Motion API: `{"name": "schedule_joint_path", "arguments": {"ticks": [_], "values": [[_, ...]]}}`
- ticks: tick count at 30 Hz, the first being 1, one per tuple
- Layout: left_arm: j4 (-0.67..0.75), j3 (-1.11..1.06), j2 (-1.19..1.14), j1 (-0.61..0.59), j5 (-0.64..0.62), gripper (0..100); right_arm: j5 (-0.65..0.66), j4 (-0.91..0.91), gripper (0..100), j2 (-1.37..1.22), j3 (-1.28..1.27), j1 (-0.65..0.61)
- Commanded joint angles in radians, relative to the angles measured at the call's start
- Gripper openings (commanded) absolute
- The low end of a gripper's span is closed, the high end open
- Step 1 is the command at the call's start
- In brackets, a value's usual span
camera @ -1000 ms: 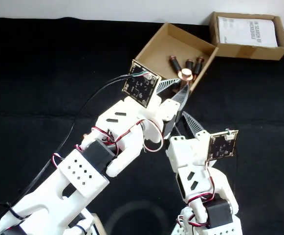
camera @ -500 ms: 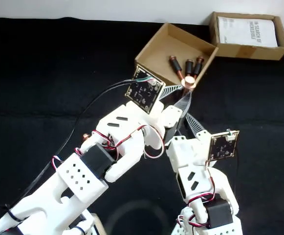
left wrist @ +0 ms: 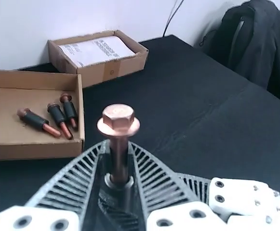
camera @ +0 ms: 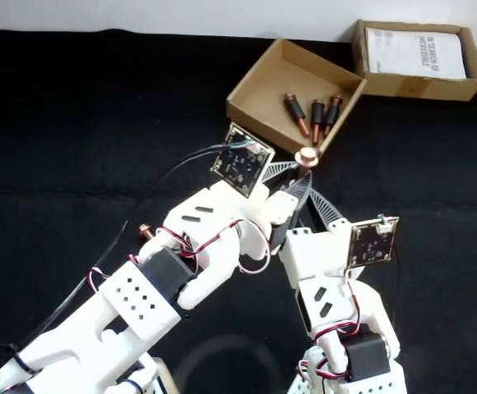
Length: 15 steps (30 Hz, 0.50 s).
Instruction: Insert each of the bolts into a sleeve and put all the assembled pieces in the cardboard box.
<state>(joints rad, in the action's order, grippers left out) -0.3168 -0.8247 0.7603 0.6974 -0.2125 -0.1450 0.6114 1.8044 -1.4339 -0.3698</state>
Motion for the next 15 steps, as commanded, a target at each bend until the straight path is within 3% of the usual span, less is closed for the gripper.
{"name": "schedule_joint_path", "arguments": {"ticks": [1,4,7,10,15], "values": [[0.014,0.004,0.018,-0.016,0.006,1,-0.002,-0.021,0.7,-0.002,0.016,0.012],[0.014,0.007,0.019,-0.015,0.006,3,-0.002,-0.021,0.7,-0.002,0.016,0.012],[-0.008,0.008,0.019,-0.015,0.006,14,0.031,-0.021,0.7,-0.002,0.03,0.012],[-0.11,0.048,0.019,-0.012,0.002,24,0.069,-0.021,0.7,-0.002,0.031,0.013],[-0.299,0.16,0.019,-0.008,0.0,26,0.075,-0.022,0.7,-0.002,0.031,0.027]]}}
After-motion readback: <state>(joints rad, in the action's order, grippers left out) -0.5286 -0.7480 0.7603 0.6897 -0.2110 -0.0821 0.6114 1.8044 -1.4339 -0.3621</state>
